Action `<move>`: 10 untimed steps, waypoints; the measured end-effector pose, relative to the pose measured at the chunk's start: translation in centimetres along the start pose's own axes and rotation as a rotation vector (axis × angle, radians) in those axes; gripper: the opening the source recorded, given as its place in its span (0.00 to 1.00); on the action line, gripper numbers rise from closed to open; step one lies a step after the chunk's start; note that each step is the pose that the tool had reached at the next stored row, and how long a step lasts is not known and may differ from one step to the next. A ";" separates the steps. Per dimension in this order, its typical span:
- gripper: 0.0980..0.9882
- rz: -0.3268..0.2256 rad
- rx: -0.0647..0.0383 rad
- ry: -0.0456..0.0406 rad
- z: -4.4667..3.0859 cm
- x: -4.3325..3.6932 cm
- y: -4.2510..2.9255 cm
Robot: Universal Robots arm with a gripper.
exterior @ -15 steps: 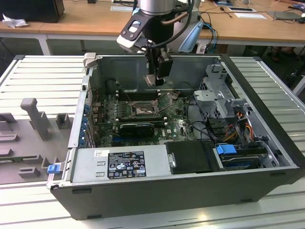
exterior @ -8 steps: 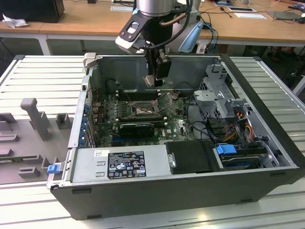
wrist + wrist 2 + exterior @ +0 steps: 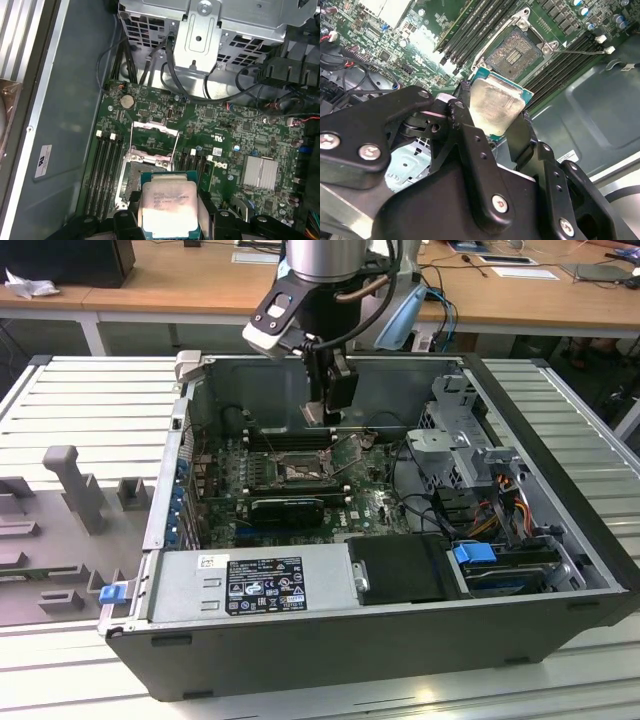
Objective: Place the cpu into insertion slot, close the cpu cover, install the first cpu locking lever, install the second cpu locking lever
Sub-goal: 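Place the cpu into insertion slot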
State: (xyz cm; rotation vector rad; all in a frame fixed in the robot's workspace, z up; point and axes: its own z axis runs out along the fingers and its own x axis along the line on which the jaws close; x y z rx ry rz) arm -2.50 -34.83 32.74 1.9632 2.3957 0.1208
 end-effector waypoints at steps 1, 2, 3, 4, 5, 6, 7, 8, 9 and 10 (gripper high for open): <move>0.48 0.000 0.000 0.0000 0.09 0.00 -0.01; 0.48 0.000 0.000 0.0000 0.26 0.00 -0.02; 0.48 0.000 0.000 0.0000 0.45 -0.01 -0.04; 0.48 0.000 0.000 0.0000 0.58 -0.01 -0.05; 0.48 0.000 0.000 0.0000 0.68 -0.01 -0.06; 0.48 0.000 0.000 0.0000 0.83 -0.01 -0.07; 0.48 0.000 0.000 -0.0001 0.97 -0.02 -0.08; 0.48 0.000 0.000 0.0000 1.06 -0.02 -0.09; 0.48 0.000 0.000 0.0000 1.13 -0.02 -0.10; 0.48 0.000 0.000 0.0001 1.21 -0.02 -0.11</move>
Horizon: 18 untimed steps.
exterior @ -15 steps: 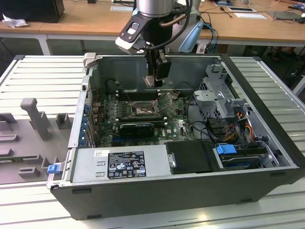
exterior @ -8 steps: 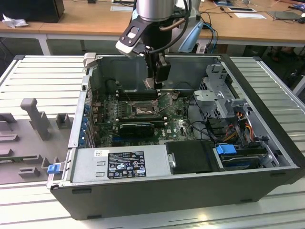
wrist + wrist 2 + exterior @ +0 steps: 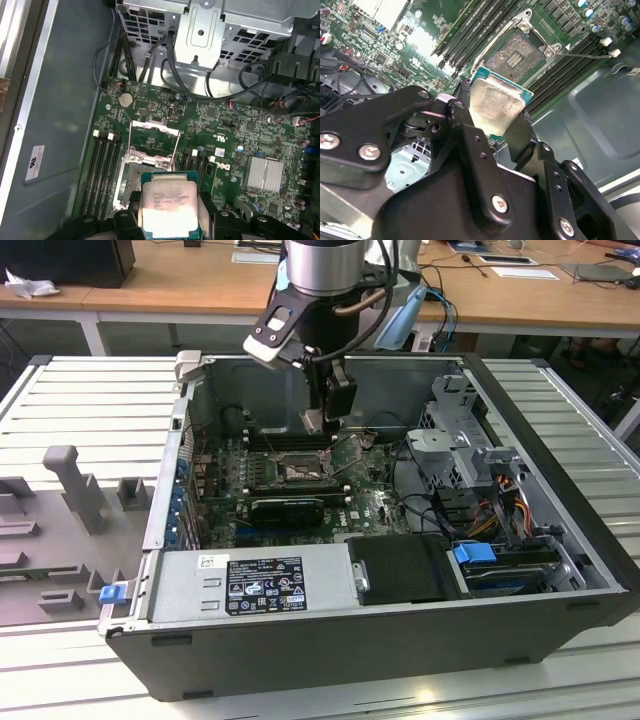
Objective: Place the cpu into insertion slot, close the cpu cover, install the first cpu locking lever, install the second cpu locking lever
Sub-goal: 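Place the cpu into insertion slot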
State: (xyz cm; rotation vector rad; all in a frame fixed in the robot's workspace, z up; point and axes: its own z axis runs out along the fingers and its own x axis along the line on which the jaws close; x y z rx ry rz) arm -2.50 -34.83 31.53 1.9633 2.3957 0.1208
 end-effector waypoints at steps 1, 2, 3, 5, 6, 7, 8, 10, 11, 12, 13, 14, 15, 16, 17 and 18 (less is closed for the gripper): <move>0.48 0.000 0.000 0.0000 0.07 0.00 -0.01; 0.48 0.000 0.000 0.0000 0.14 0.00 -0.01; 0.48 0.000 0.000 0.0000 0.21 0.00 -0.02; 0.48 0.000 0.000 0.0000 0.41 -0.01 -0.04; 0.48 0.000 0.000 0.0001 0.47 -0.01 -0.04; 0.48 0.000 0.001 0.0001 0.56 -0.01 -0.05; 0.48 0.000 0.001 0.0001 0.66 -0.01 -0.06; 0.48 0.000 0.001 0.0001 0.83 -0.01 -0.07; 0.48 0.000 0.001 0.0001 0.87 -0.01 -0.08; 0.48 0.000 0.001 0.0001 0.94 -0.02 -0.08; 0.48 0.000 0.001 0.0001 1.00 -0.02 -0.09; 0.48 0.000 0.001 0.0002 1.06 -0.02 -0.09; 0.48 0.000 0.001 0.0001 1.10 -0.02 -0.10; 0.48 0.000 0.001 0.0002 1.16 -0.02 -0.10; 0.48 0.000 0.001 0.0002 1.25 -0.02 -0.11; 0.48 0.000 0.002 0.0002 1.33 -0.02 -0.12</move>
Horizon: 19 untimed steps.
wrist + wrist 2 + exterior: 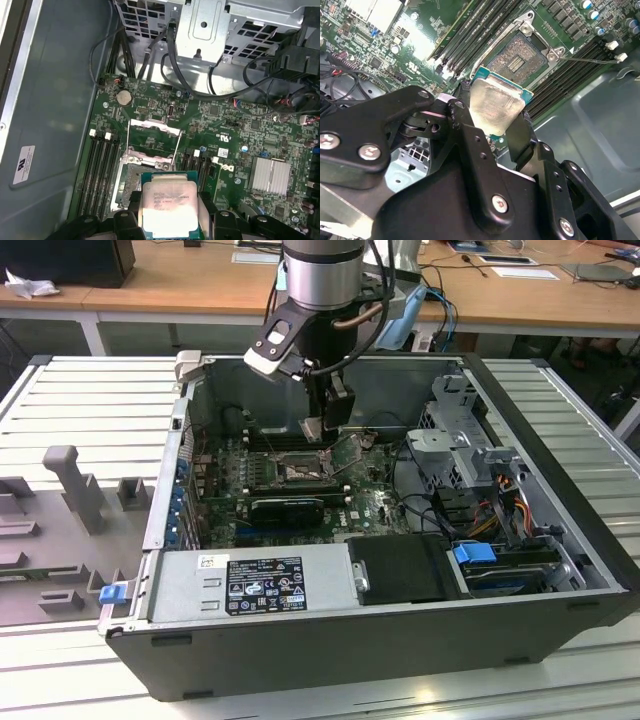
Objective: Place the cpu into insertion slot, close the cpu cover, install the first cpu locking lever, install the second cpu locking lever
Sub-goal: 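Place the cpu into insertion slot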
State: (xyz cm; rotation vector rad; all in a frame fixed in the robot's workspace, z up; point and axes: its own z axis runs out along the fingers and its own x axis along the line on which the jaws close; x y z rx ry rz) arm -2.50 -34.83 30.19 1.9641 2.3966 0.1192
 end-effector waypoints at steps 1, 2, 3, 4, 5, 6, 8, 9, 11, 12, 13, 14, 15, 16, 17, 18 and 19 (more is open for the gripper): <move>0.48 0.000 0.000 0.0000 0.07 0.00 -0.01; 0.48 0.000 0.000 0.0001 0.16 0.00 -0.01; 0.48 0.000 0.000 0.0000 0.23 0.00 -0.02; 0.48 0.000 0.000 0.0001 0.28 0.00 -0.02; 0.48 0.000 0.000 0.0001 0.33 0.00 -0.03; 0.48 0.000 0.000 0.0001 0.37 -0.01 -0.03; 0.48 0.000 0.000 0.0001 0.48 -0.01 -0.04; 0.48 0.000 0.000 0.0001 0.52 -0.01 -0.04; 0.48 0.000 0.001 0.0001 0.63 -0.01 -0.05; 0.48 0.000 0.001 0.0001 0.68 -0.01 -0.06; 0.48 0.000 0.001 0.0002 0.71 -0.01 -0.06; 0.48 0.000 0.001 0.0001 0.74 -0.01 -0.06; 0.48 0.000 0.001 0.0001 0.78 -0.01 -0.07; 0.48 0.000 0.001 0.0001 0.82 -0.02 -0.07; 0.48 0.000 0.001 0.0001 0.86 -0.02 -0.07; 0.48 0.000 0.001 0.0002 0.89 -0.02 -0.08; 0.48 0.000 0.001 0.0001 0.93 -0.02 -0.08</move>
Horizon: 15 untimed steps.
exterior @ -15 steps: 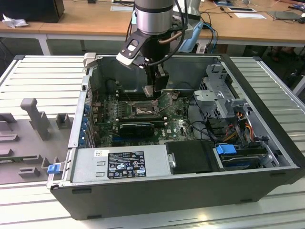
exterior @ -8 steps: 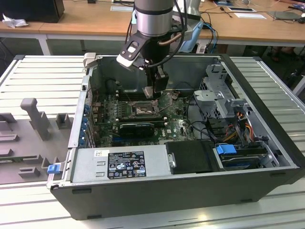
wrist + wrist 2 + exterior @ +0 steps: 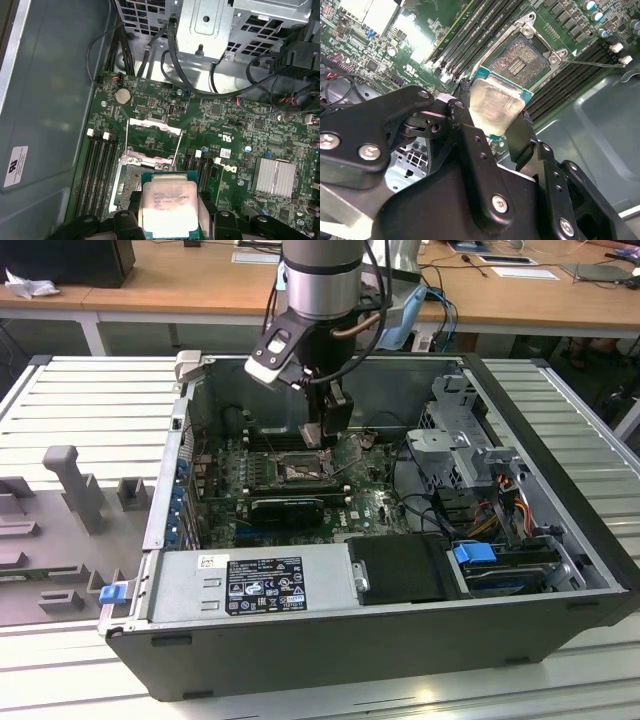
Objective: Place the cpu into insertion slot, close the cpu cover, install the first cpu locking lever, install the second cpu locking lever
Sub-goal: 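Place the cpu into insertion slot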
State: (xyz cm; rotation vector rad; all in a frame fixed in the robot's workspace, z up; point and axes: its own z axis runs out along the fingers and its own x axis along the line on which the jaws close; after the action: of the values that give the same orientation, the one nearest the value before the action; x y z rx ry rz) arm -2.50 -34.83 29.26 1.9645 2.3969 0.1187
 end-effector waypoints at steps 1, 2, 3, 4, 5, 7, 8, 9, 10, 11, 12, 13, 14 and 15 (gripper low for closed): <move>0.48 0.000 0.000 0.0000 0.03 0.00 0.00; 0.48 0.000 0.000 0.0000 0.07 0.00 -0.01; 0.48 0.000 0.000 0.0001 0.11 0.00 -0.01; 0.48 0.000 0.000 0.0000 0.15 0.00 -0.01; 0.48 0.000 0.000 0.0001 0.19 0.00 -0.02; 0.48 0.000 0.000 0.0001 0.32 -0.01 -0.03; 0.48 0.000 0.000 0.0000 0.36 -0.01 -0.03; 0.48 0.000 0.000 0.0000 0.41 -0.01 -0.04; 0.48 0.000 0.000 0.0001 0.47 -0.01 -0.04; 0.48 0.000 0.000 0.0000 0.52 -0.01 -0.04; 0.48 0.000 0.000 0.0000 0.57 -0.01 -0.05; 0.48 0.001 0.000 0.0000 0.61 -0.01 -0.05; 0.48 0.002 0.000 -0.0001 0.63 -0.01 -0.05; 0.48 0.004 0.000 -0.0002 0.65 -0.01 -0.05</move>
State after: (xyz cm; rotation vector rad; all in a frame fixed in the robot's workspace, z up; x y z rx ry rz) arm -2.50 -34.83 28.61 1.9688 2.3936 0.1182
